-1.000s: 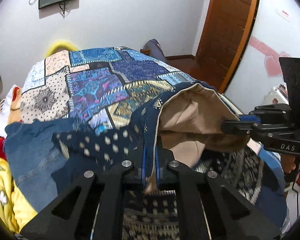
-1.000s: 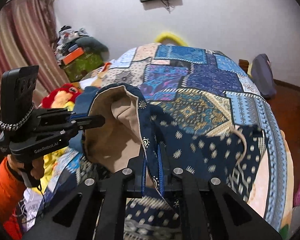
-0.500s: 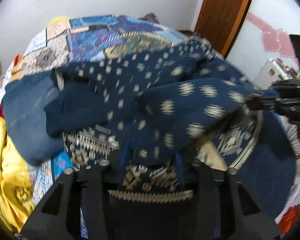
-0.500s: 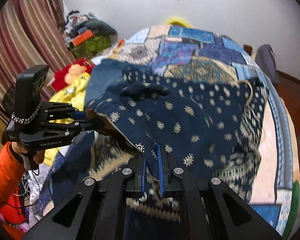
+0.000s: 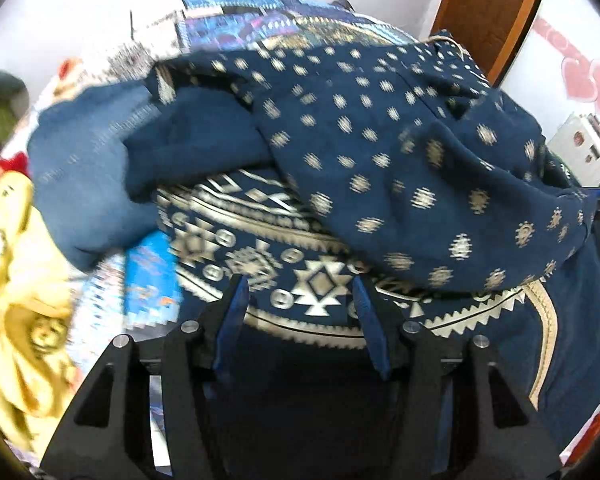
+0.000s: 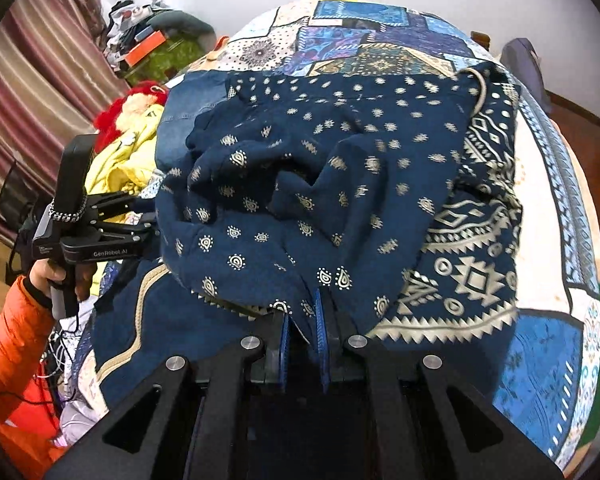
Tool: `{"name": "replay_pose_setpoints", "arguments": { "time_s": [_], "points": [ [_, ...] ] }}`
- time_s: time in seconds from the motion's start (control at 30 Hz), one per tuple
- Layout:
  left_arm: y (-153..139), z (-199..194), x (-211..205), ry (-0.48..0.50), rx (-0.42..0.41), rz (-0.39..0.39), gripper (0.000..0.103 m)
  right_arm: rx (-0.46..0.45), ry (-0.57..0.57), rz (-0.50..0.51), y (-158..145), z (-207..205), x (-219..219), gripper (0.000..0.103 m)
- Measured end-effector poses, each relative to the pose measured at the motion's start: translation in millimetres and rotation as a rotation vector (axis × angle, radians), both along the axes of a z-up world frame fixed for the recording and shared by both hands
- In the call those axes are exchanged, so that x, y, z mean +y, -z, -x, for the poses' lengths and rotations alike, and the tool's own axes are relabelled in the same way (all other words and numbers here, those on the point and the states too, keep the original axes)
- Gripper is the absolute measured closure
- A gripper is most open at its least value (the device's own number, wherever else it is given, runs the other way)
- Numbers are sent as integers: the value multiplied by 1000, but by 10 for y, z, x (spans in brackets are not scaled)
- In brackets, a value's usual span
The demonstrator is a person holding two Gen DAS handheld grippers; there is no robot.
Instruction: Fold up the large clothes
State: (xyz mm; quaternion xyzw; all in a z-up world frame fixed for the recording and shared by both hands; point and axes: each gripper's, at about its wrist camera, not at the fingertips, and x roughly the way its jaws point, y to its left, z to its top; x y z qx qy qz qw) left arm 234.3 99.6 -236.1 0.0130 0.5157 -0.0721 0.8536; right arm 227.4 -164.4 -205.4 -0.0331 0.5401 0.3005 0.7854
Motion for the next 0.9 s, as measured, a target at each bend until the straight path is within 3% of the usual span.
{"name": "replay_pose_setpoints", "arguments": {
  "time_s": [0.13, 0.3, 0.4, 0.47, 0.6, 0.67, 0.77, 0.9],
  "points": [
    [-223, -68, 85, -31, -65, -9, 48, -12, 10, 9, -95, 16, -120, 95],
    [-355, -231, 105, -55, -96, 145, 45, -12, 33, -16, -158, -17, -228, 95],
    [-238, -374, -58, -41, -62, 223, 44, -5, 36, -6, -108, -53, -210, 95],
    [-94, -408, -189, -20, -18, 211, 44, 8, 42, 4, -56, -63, -197, 95],
    [234, -442, -377, -2, 26, 94, 39, -3, 41, 6, -73, -25, -212, 95],
    [252, -444, -340, -20, 19, 92, 32, -4, 39, -1, -120, -4, -270, 95],
    [263, -457, -265, -49, 39, 119, 31, -34, 65, 25, -237, 44, -442, 95],
    [157, -410, -252, -47, 10, 69, 32, -74, 126, 64, -333, -24, -690, 95]
  ]
}}
